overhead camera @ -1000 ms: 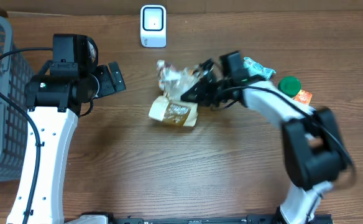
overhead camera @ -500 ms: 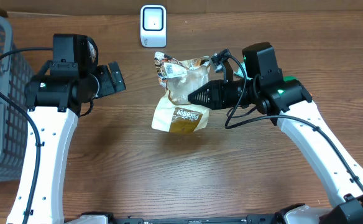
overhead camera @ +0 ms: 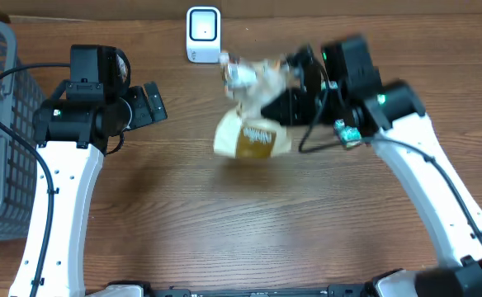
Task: Scan the item barcode
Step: 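Lift the snack bag and hold it over the scanner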
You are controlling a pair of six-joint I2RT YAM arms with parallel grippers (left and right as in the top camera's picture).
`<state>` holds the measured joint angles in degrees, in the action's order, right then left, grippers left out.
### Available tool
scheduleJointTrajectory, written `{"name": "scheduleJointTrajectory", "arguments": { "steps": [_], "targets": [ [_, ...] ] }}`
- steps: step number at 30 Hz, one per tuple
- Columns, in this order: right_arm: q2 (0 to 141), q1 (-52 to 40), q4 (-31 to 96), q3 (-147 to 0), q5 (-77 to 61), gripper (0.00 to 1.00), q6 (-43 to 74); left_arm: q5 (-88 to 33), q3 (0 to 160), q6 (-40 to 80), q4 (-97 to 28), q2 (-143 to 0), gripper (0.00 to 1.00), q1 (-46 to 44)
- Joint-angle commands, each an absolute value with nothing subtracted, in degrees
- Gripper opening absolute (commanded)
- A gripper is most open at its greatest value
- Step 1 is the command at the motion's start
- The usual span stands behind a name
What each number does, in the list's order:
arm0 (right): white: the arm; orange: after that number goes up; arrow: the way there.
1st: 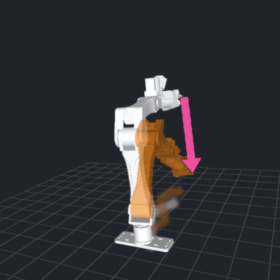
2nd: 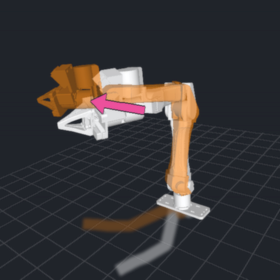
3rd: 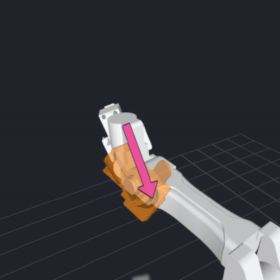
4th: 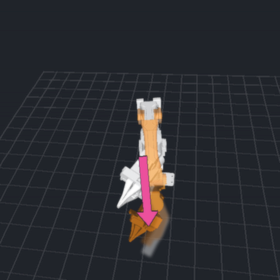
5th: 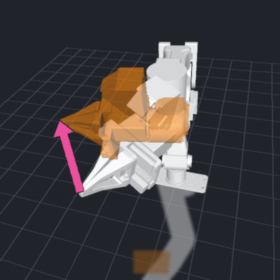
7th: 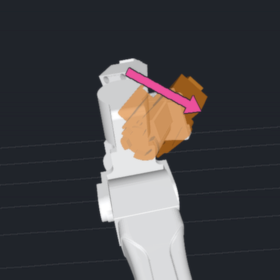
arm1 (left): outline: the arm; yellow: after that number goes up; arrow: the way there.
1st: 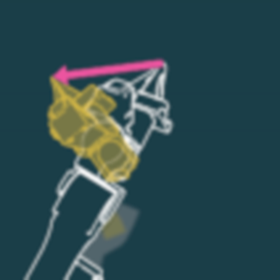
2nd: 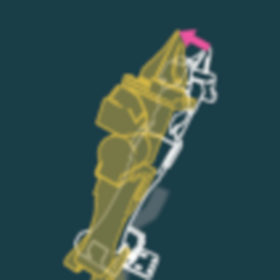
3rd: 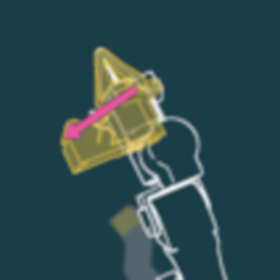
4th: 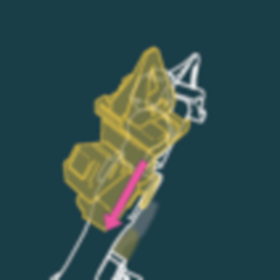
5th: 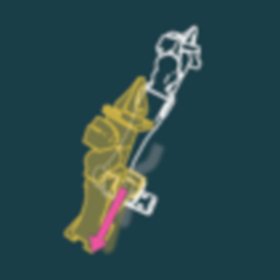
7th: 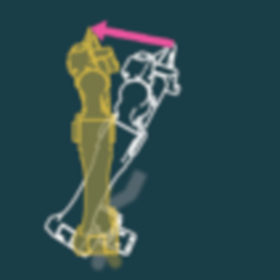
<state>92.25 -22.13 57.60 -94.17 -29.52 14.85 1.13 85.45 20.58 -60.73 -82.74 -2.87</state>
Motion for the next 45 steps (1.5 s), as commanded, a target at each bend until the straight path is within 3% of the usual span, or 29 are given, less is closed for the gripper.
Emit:
{"name": "scheduleJointTrajectory", "arguments": {
  "steps": [1,4,8,21,33,45],
  "targets": [
    [98.6,-25.9,60.2,-107.9,-8.7,0.04,8.6,1.5,86.3,19.3,-60.7,-82.8,1.00,-2.7],
    [105.0,-29.0,57.2,-113.7,9.7,0.04,2.9,1.5,86.3,19.3,-60.7,-82.8,0.99,-2.7],
    [111.3,-30.9,42.7,-113.5,25.4,0.04,-7.0,1.5,86.3,19.3,-60.7,-82.8,0.99,-2.7],
    [130.4,-31.0,6.2,-113.5,29.1,0.04,-60.3,1.5,86.3,19.3,-60.7,-82.8,0.99,-2.7],
    [141.6,-30.9,-19.7,-113.5,30.5,0.04,-72.7,1.5,86.3,19.3,-60.7,-82.8,1.00,-2.7],
    [145.0,-30.9,-23.0,-113.5,31.4,0.04,-67.5,1.5,86.3,19.3,-60.7,-82.8,1.00,-2.7]
  ]
}}
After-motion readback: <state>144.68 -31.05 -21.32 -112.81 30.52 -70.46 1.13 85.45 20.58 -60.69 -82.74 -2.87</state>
